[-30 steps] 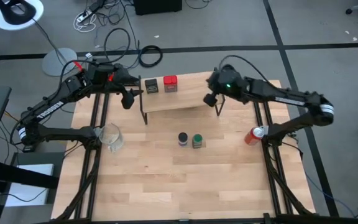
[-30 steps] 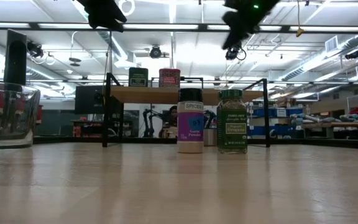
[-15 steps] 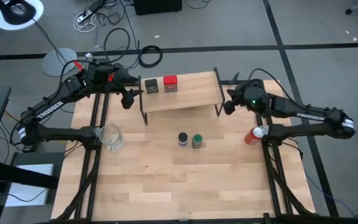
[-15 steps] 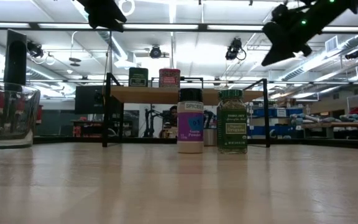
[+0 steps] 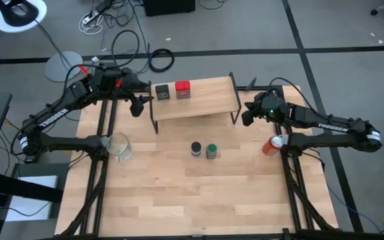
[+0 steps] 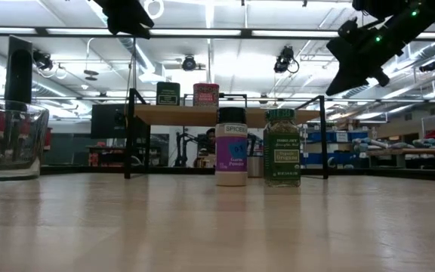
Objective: Shelf spices
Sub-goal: Adjust the shelf
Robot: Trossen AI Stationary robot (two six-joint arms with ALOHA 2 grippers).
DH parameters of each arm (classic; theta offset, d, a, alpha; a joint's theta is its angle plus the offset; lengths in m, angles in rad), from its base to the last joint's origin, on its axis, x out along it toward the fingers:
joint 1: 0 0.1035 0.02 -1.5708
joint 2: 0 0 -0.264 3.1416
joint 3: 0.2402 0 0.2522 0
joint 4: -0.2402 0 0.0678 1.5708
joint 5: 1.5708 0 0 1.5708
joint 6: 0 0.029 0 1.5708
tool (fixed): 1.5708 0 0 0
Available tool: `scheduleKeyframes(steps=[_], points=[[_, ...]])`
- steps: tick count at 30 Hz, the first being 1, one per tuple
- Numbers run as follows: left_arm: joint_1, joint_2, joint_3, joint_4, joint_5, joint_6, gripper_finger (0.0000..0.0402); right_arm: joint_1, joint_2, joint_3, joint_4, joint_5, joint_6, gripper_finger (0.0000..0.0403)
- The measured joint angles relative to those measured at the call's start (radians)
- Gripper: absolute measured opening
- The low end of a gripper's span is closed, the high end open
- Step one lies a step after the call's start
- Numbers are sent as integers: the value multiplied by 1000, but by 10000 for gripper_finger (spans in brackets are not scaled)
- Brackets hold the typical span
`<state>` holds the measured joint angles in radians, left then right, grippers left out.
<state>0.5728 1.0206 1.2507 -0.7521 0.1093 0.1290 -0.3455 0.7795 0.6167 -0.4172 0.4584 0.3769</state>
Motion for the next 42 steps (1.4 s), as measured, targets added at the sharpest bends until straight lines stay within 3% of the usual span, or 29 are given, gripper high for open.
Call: scheduleKeyframes(steps=[19,42], points=[[0,0,0,0,0,0,286,-112,124,0,57,-194,-53,0],[0,0,0,0,0,-2,286,-128,150,0,87,-307,-214,0]])
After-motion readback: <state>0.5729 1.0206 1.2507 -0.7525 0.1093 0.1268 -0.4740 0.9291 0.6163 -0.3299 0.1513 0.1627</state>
